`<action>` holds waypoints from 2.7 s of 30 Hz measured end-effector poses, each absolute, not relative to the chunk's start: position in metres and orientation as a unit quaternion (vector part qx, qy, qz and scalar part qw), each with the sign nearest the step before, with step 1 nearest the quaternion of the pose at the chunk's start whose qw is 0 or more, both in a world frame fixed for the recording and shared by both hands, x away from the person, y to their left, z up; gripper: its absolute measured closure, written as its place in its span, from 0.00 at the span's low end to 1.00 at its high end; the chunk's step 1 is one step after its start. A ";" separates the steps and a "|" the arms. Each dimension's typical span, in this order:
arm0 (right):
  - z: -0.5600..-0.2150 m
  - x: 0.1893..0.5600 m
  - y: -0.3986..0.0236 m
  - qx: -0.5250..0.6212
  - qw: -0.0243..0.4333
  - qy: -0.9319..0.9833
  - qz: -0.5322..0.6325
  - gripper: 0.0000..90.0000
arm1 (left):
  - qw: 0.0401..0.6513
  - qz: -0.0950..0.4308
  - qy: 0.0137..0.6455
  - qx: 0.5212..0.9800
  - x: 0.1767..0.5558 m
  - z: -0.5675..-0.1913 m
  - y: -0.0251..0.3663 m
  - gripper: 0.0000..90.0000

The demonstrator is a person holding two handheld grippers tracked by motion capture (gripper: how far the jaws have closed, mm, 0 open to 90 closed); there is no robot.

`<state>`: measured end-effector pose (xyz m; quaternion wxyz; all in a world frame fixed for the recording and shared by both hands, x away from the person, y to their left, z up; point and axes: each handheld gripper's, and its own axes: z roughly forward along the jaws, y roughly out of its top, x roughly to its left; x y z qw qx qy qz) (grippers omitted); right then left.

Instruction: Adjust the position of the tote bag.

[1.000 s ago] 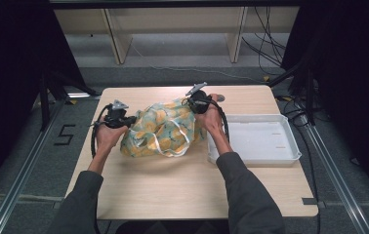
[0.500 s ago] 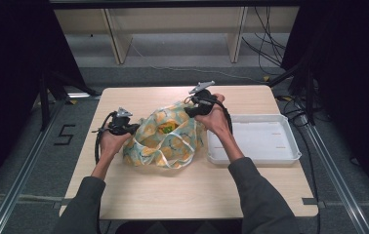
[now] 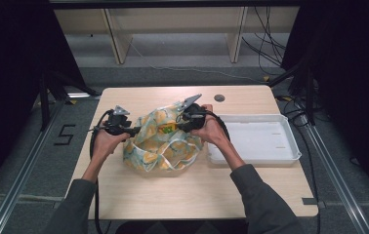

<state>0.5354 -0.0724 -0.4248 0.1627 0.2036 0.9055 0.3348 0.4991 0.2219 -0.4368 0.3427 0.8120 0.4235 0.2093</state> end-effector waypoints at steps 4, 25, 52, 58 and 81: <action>-0.422 0.536 -0.070 0.193 0.169 0.905 0.340 1.00 | 0.374 0.225 0.402 0.805 0.479 -0.412 0.215 0.42; -0.421 0.577 -0.054 0.273 0.204 0.879 0.335 1.00 | 0.322 0.234 0.432 0.810 0.521 -0.462 0.204 0.99; -0.448 0.565 -0.083 0.347 0.192 0.881 0.259 0.84 | 0.289 0.166 0.418 0.845 0.514 -0.499 0.189 0.99; -0.466 0.574 -0.075 0.351 0.179 0.892 0.221 0.89 | 0.288 0.155 0.425 0.844 0.514 -0.502 0.197 0.99; -0.406 0.544 -0.081 0.348 0.150 0.842 0.383 0.45 | 0.336 0.147 0.438 0.821 0.493 -0.492 0.202 0.80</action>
